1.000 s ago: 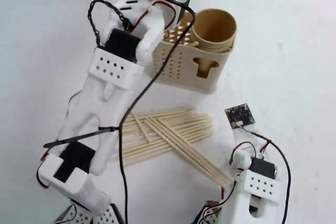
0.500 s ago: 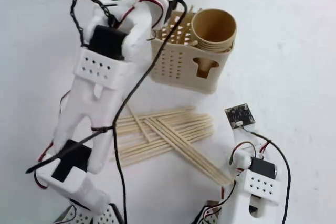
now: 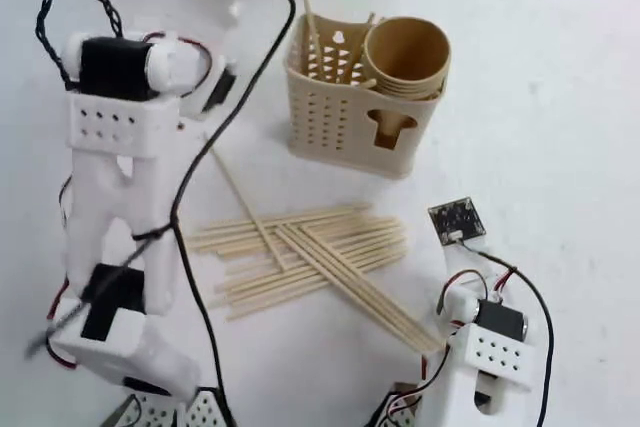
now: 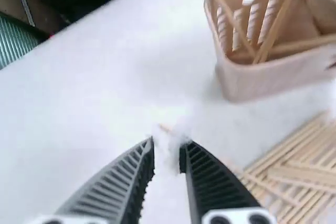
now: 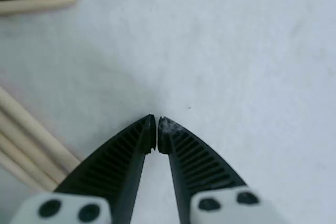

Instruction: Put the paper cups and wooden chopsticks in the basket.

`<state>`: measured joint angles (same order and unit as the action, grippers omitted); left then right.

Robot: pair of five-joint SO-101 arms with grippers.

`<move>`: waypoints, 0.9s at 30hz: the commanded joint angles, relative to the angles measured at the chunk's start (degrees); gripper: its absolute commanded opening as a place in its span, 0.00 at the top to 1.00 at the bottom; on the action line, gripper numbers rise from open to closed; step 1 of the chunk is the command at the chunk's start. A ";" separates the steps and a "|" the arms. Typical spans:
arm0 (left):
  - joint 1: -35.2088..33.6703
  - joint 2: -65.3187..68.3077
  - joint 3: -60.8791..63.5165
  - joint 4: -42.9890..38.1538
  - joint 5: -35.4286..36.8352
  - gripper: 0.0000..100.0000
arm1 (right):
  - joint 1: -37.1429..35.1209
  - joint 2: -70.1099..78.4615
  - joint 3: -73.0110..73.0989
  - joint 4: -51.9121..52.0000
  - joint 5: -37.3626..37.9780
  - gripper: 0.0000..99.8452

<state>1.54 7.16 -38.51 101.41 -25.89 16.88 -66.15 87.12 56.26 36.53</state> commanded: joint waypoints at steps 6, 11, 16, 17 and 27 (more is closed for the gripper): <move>-0.75 -3.21 37.10 -10.99 -12.48 0.89 | -0.04 -0.48 -0.26 -0.84 0.35 0.98; 3.56 -3.56 51.25 -22.68 -10.73 0.89 | -0.04 -0.48 -0.26 -0.84 0.35 0.98; 8.57 -3.38 55.47 -26.64 -13.89 0.89 | -0.04 -0.48 -0.26 -0.84 0.35 0.98; 8.48 -2.95 55.56 -28.13 -12.13 0.89 | -0.04 -0.48 -0.26 -0.84 0.35 0.98; 0.13 -2.86 62.24 -43.52 30.07 0.82 | -0.04 -0.48 -0.18 -0.84 0.35 0.98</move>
<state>3.38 7.16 23.03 61.14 -8.75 16.88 -66.15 87.12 56.26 36.53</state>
